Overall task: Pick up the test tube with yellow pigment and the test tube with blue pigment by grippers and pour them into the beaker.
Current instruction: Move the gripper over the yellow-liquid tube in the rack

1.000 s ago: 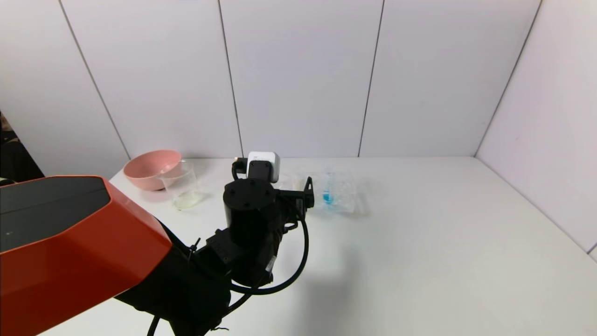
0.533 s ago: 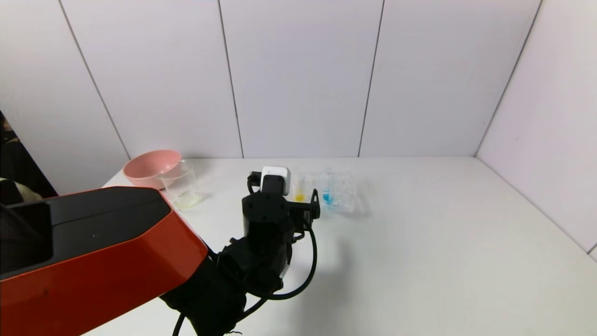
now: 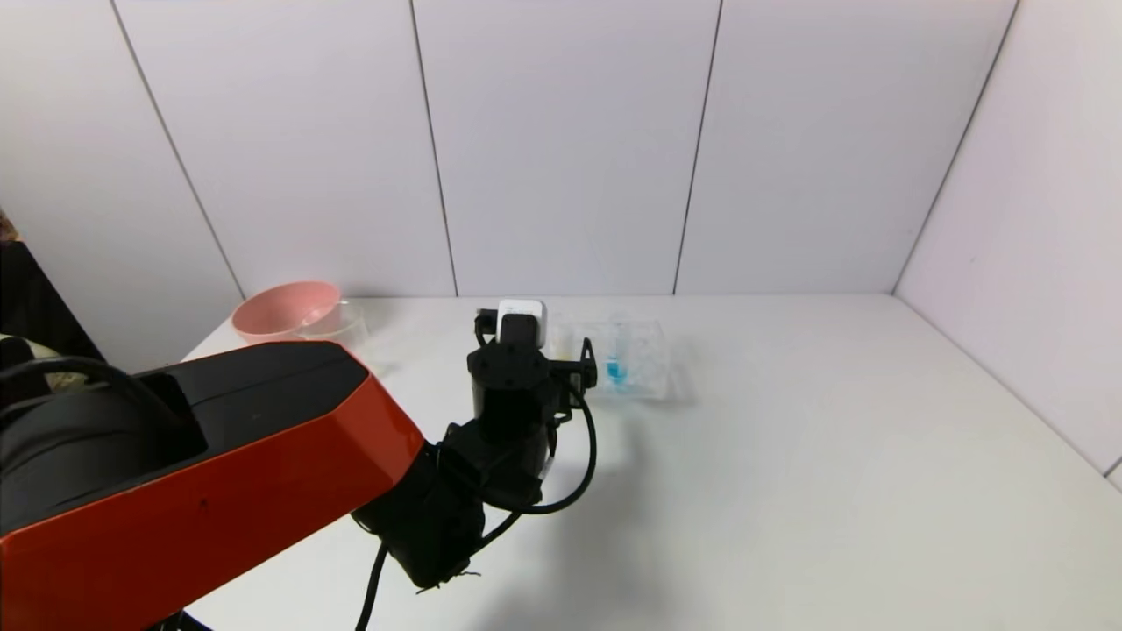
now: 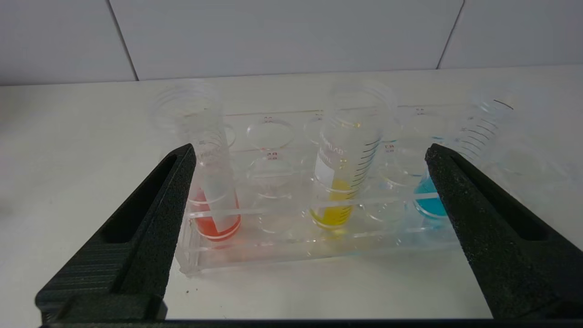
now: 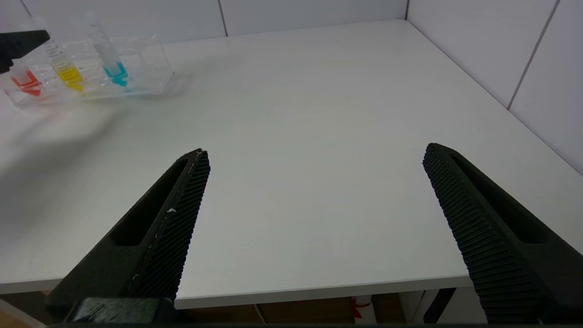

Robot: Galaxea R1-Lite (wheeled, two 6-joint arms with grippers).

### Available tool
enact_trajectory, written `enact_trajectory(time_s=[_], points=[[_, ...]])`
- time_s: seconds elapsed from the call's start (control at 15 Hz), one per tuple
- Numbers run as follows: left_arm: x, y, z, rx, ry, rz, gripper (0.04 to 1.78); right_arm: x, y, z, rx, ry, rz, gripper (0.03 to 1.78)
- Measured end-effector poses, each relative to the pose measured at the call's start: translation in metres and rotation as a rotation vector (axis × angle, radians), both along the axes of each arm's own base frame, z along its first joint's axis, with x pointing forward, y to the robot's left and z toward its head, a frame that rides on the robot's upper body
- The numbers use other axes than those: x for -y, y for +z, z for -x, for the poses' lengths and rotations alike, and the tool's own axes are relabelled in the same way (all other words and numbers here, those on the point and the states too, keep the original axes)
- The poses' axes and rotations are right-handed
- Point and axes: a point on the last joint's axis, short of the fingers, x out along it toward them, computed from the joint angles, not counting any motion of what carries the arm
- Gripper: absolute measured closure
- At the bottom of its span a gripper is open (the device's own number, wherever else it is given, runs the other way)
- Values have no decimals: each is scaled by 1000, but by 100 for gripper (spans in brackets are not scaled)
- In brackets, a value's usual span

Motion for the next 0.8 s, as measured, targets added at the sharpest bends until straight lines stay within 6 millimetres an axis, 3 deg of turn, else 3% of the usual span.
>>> enact_trajectory(time_s=[0.8], points=[[7, -11, -24, 5, -14, 3, 6, 0, 0, 0, 0, 0, 0, 10]])
